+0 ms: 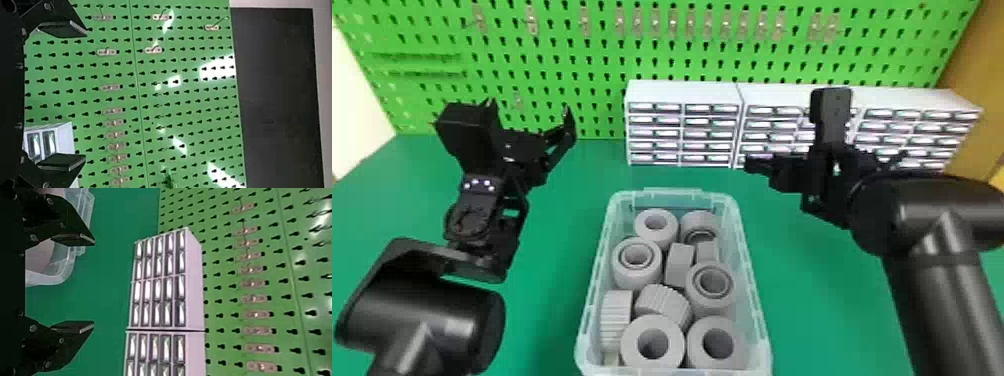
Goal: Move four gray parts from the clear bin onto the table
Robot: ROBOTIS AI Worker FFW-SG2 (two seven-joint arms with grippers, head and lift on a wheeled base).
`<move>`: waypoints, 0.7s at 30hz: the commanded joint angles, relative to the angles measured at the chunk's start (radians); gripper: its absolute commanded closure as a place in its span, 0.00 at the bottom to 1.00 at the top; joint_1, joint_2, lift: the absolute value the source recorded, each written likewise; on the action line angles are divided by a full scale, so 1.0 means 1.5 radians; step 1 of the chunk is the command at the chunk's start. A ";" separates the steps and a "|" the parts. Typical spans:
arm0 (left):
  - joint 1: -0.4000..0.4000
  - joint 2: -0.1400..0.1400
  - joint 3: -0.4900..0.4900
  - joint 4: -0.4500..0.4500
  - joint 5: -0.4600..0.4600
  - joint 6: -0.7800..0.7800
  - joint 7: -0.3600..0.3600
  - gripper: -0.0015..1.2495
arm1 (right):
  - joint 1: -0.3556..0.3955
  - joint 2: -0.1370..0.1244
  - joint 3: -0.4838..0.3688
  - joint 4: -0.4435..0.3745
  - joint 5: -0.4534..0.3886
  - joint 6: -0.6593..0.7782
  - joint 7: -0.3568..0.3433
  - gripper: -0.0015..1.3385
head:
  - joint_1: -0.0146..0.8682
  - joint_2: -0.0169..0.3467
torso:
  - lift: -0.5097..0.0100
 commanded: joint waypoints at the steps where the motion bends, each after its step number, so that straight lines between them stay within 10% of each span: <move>1: 0.001 0.000 0.003 0.000 0.000 0.002 0.000 0.13 | -0.045 -0.009 0.034 0.037 0.001 0.057 0.016 0.38 | 0.78 0.14 | 0.89; 21: -0.002 0.000 0.005 0.000 -0.001 0.005 0.000 0.13 | -0.163 0.009 0.191 0.213 0.048 0.084 0.127 0.38 | 0.78 0.14 | 0.89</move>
